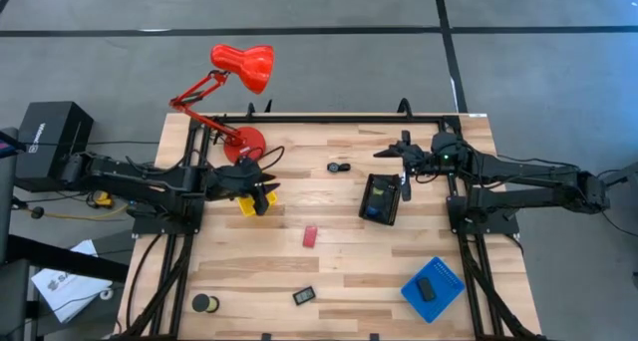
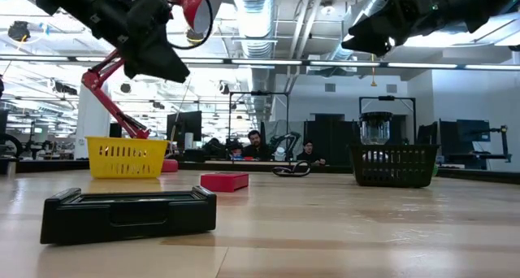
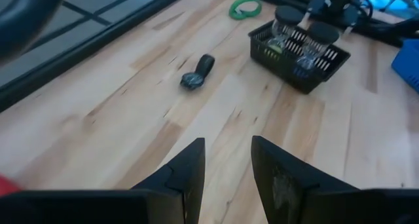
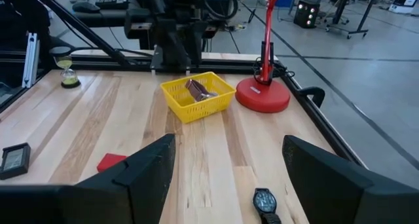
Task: Pick & Place Office items
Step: Put the black digital timer into the blue bin
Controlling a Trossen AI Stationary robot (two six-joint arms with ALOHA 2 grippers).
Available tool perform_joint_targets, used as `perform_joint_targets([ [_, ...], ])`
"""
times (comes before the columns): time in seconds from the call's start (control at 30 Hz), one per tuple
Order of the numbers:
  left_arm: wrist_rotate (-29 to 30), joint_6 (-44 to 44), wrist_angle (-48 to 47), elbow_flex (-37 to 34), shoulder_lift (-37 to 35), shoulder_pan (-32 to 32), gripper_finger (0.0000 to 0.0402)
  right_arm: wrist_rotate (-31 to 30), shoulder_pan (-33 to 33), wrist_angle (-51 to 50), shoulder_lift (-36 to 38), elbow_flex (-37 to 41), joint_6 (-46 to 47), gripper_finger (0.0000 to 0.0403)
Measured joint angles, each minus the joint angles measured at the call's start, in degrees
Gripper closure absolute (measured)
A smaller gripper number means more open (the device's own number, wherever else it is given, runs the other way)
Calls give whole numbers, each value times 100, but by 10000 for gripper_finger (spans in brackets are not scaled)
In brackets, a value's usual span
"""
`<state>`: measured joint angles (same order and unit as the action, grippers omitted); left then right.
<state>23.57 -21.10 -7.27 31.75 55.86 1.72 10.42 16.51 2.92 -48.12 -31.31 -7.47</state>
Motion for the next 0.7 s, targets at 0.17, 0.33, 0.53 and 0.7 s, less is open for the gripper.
perform_joint_targets([
  [0.17, -2, 8, 123, -2, 2, 26, 285, 0, 0, 137, 0, 2, 0, 130],
  [0.33, -2, 9, 133, -2, 2, 26, 285, 0, 0, 366, -126, 5, 255, 129],
  [0.53, -2, 6, 144, -2, 2, 26, 285, 427, -225, 664, -562, 2, 171, 130],
  [0.7, -2, -9, 176, -2, 2, 26, 285, 752, -1023, 1123, -1082, -36, 121, 130],
])
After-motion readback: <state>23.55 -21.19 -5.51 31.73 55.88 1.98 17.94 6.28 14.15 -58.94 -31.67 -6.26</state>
